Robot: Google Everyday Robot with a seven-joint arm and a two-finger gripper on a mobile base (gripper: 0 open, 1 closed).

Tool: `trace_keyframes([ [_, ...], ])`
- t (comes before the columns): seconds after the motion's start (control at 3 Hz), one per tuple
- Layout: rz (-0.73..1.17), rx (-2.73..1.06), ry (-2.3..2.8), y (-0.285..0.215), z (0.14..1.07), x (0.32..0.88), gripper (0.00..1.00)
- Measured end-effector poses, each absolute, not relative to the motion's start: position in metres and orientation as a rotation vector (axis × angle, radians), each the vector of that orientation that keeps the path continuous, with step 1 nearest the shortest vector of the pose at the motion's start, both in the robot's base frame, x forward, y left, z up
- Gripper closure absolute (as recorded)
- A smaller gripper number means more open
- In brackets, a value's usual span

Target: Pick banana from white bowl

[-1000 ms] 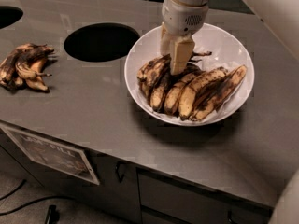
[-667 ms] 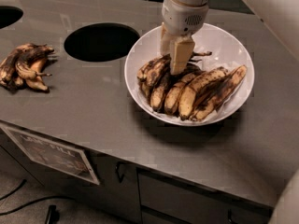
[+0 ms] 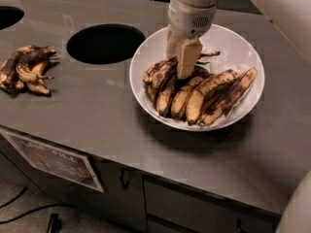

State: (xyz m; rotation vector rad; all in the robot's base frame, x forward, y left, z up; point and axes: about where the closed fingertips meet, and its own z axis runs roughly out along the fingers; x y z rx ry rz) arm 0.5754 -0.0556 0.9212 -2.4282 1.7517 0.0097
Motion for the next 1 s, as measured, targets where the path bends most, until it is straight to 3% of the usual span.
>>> trace_keyframes([
  [0.33,0.011,-2.431,1.751,-0.0554,0.9205,0.5758,0.46],
  [1.0,0.011,-2.429,1.753,-0.0557,0.9204,0.5757,0.89],
])
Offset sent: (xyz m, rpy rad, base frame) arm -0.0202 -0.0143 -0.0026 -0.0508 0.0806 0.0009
